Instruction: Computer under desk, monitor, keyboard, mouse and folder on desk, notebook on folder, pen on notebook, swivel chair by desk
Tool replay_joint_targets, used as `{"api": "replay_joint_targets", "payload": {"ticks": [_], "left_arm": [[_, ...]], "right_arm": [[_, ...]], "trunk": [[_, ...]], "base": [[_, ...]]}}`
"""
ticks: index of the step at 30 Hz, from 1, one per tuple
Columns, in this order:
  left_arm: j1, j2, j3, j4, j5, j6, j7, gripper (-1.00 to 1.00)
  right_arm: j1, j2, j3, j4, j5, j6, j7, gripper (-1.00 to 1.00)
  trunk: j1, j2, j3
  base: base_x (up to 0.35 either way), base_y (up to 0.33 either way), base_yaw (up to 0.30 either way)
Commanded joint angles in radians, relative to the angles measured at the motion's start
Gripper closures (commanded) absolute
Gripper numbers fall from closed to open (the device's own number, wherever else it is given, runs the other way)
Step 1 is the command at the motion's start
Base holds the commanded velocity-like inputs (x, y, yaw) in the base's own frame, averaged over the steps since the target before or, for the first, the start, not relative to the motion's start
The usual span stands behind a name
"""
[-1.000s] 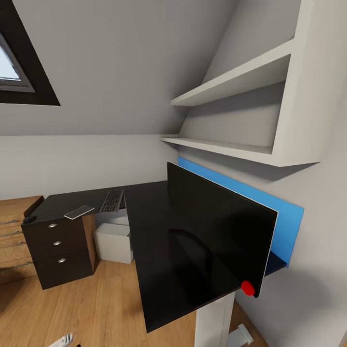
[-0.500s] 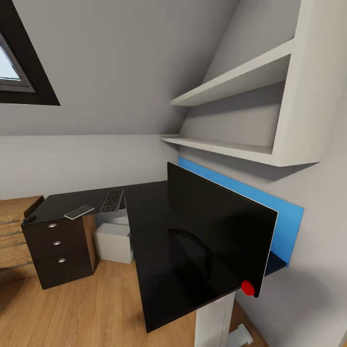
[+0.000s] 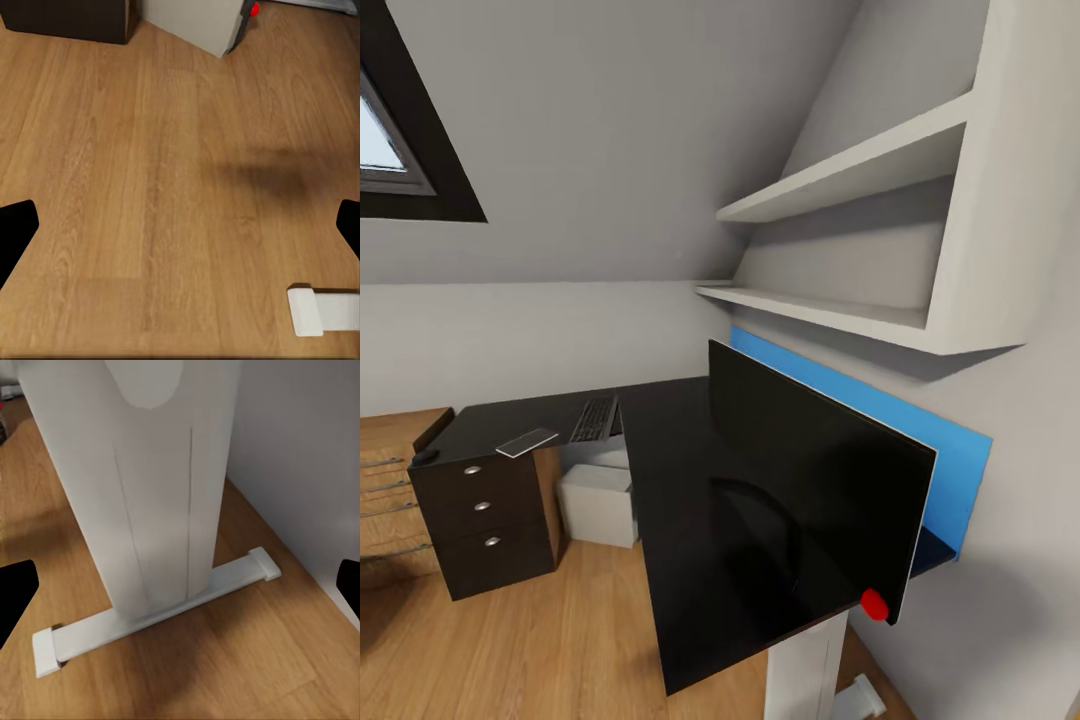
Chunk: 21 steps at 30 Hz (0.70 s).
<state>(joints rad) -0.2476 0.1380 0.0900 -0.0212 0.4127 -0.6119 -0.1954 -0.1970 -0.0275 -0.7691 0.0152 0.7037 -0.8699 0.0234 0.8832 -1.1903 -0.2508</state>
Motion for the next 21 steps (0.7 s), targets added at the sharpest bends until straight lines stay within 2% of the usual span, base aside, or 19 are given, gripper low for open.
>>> {"api": "replay_joint_targets", "payload": {"ticks": [1, 16, 17, 21], "left_arm": [[-0.001, -0.001, 0.008, 0.001, 0.005, -0.001, -0.01, -1.0], [-0.001, -0.01, 0.008, 0.001, 0.005, 0.006, -0.008, -1.0], [-0.001, -0.013, 0.008, 0.001, 0.006, 0.006, -0.006, -1.0], [-0.001, -0.014, 0.008, 0.001, 0.006, 0.006, -0.008, -1.0]], "right_arm": [[-0.001, 0.0, -0.008, 0.002, 0.005, -0.003, 0.002, -1.0], [-0.001, 0.0, -0.01, 0.002, 0.005, -0.003, 0.001, -1.0], [-0.001, -0.008, -0.008, -0.001, 0.005, -0.008, 0.002, -1.0], [-0.001, -0.01, -0.007, 0.0, 0.006, -0.012, 0.003, -1.0]], "trunk": [[-0.004, 0.006, 0.001], [-0.061, 0.111, 0.046], [-0.065, 0.118, 0.049], [-0.065, 0.118, 0.049]], "base": [[0.0, 0.0, 0.031], [0.0, 0.0, 0.005], [0.0, 0.0, 0.0], [0.0, 0.0, 0.0]]}}
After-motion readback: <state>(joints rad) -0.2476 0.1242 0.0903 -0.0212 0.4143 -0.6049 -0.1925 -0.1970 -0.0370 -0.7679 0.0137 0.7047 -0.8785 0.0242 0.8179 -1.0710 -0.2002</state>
